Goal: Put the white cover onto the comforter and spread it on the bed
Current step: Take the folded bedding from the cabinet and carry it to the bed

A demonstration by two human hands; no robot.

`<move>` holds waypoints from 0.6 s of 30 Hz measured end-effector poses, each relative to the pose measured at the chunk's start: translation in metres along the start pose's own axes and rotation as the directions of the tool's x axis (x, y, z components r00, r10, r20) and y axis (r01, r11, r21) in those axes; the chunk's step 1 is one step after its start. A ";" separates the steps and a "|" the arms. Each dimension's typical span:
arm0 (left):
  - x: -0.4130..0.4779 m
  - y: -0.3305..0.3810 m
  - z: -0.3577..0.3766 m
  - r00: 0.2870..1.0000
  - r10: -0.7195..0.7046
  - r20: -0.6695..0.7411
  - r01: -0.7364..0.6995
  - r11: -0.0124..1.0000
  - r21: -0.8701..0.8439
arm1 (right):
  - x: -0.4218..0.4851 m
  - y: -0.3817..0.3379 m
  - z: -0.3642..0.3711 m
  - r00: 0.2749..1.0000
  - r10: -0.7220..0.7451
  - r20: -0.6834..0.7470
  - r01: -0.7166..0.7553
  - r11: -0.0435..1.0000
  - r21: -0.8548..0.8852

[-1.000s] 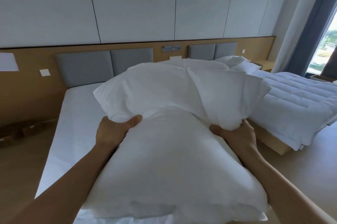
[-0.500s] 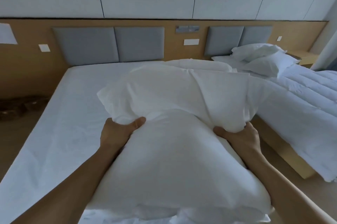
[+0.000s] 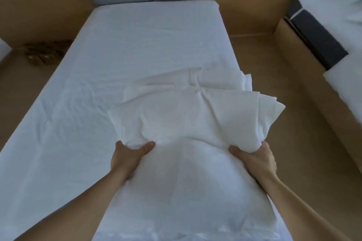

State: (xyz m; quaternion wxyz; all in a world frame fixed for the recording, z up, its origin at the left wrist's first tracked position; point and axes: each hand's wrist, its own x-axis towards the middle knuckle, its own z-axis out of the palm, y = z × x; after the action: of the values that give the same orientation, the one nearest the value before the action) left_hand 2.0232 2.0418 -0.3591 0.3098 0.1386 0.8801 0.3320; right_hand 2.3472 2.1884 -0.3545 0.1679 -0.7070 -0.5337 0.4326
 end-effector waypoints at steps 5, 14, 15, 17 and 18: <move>0.017 -0.025 0.019 0.995 -0.095 0.014 0.092 0.981 0.169 | 0.022 0.030 0.014 0.995 0.091 0.047 -0.085 0.991 -0.104; 0.002 -0.021 0.001 0.993 -0.118 -0.009 0.118 0.988 0.101 | 0.010 0.014 0.002 0.998 0.062 0.022 -0.058 0.987 -0.152; 0.003 -0.024 -0.004 0.992 -0.124 0.004 0.124 0.990 0.061 | 0.008 0.012 -0.003 0.996 0.075 0.050 -0.069 0.991 -0.111; 0.001 -0.024 -0.017 0.980 -0.164 0.109 0.172 0.983 -0.067 | 0.007 0.011 -0.013 0.989 0.097 0.112 -0.096 0.995 -0.008; 0.000 -0.023 -0.024 0.966 -0.180 0.186 0.205 0.971 -0.126 | 0.006 0.011 -0.019 0.985 0.105 0.138 -0.111 0.993 0.031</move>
State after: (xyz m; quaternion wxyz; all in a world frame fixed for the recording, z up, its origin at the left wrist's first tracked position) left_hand 2.0067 2.0126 -0.3609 0.4250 0.0579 0.8329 0.3498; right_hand 2.3689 2.1938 -0.3542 0.1210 -0.7003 -0.4964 0.4986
